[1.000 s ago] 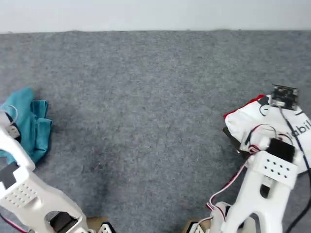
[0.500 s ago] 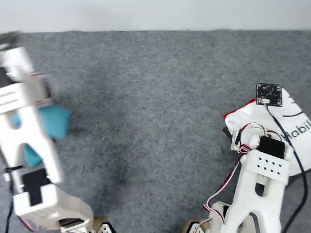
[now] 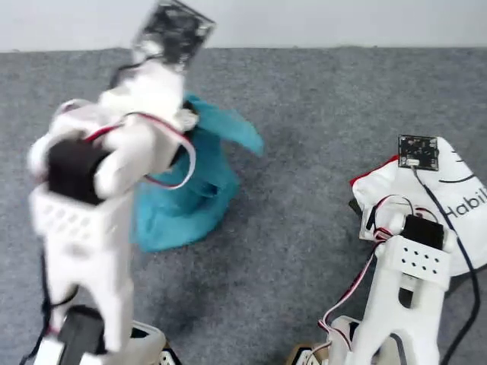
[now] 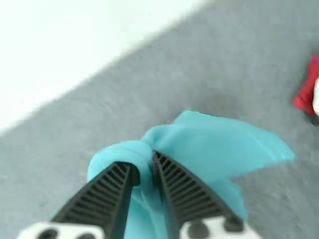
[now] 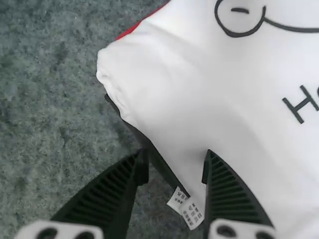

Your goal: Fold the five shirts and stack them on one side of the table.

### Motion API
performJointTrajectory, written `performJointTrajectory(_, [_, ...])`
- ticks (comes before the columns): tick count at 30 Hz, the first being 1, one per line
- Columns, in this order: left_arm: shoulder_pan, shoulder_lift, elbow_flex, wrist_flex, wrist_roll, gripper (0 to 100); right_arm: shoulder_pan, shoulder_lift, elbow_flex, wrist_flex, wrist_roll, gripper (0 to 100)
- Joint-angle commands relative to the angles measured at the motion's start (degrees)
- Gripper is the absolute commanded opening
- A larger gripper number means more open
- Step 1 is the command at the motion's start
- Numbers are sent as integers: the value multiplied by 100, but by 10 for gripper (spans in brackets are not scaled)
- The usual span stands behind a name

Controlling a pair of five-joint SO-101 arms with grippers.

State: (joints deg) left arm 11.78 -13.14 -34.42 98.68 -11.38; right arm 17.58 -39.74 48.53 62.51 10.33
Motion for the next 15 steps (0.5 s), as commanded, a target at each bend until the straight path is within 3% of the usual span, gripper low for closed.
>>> performJointTrajectory(1, [-756,-334,48,-70,-53,12,-48,-145,-18,-92,26,186])
performJointTrajectory(6, [-1609,-325,1191,-114,-53,12,-48,-145,-18,-101,26,186])
performJointTrajectory(15, [-1741,-325,2668,-484,-70,13,-48,-145,-18,-92,26,186])
